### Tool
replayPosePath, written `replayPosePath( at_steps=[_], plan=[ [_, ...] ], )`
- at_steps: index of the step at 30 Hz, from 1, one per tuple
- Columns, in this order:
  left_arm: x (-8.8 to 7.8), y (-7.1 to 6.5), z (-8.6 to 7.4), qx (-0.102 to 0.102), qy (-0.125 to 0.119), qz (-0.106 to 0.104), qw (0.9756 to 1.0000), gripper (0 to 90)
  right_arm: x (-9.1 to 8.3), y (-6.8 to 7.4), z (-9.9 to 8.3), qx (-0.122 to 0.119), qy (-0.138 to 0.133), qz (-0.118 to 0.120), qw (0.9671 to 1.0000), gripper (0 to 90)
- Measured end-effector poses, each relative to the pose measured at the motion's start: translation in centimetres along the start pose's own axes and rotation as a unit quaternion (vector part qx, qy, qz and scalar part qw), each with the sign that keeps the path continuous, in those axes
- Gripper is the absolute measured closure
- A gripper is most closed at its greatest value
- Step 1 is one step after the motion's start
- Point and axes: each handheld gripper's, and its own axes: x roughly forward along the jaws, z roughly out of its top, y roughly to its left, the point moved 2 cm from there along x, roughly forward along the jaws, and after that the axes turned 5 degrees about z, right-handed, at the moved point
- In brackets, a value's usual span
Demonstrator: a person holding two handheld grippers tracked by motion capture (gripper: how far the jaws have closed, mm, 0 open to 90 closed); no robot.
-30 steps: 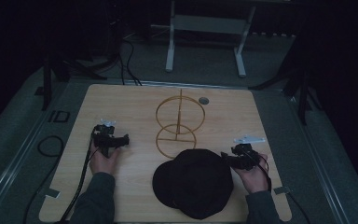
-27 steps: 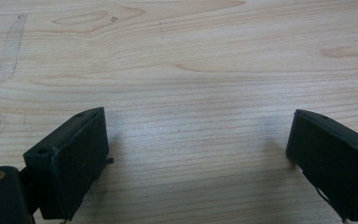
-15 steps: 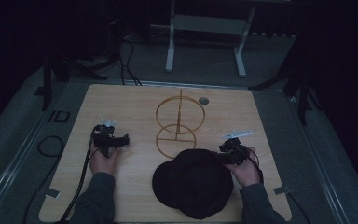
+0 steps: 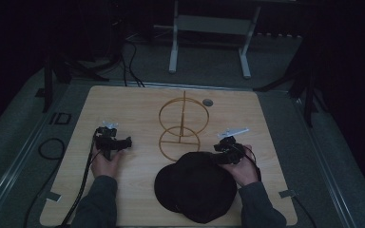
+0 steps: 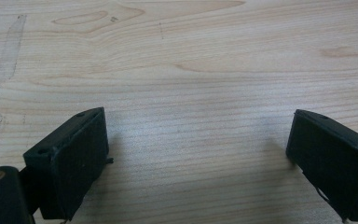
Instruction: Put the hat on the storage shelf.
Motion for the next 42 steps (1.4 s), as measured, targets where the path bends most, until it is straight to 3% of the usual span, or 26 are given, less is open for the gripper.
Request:
replayPosePath(
  at_steps=[11,19,24,28,30,34,42],
  plan=[
    [0.0,0.0,0.0,0.0,0.0,0.0,1.0,5.3,1.6,0.7,1.3,-0.024,0.021,0.016,0.9994,39.7],
    [0.0,0.0,0.0,0.0,0.0,0.0,1.0,5.3,3.7,0.0,0.9,-0.022,0.069,0.033,0.9968,37.5],
    [0.0,0.0,0.0,0.0,0.0,0.0,1.0,5.3,4.0,0.0,0.8,-0.029,0.096,0.035,0.9943,37.5],
    [0.0,0.0,0.0,0.0,0.0,0.0,1.0,5.3,3.7,-0.2,0.8,-0.031,0.102,0.037,0.9936,38.1],
    [0.0,0.0,0.0,0.0,0.0,0.0,1.0,5.3,4.0,-0.2,0.6,-0.036,0.121,0.035,0.9914,38.2],
    [0.0,0.0,0.0,0.0,0.0,0.0,1.0,5.3,4.5,-0.5,0.5,-0.033,0.132,0.042,0.9898,39.7],
    [0.0,0.0,0.0,0.0,0.0,0.0,1.0,5.3,5.1,-1.0,0.1,-0.031,0.156,0.071,0.9847,55.5]
  ],
)
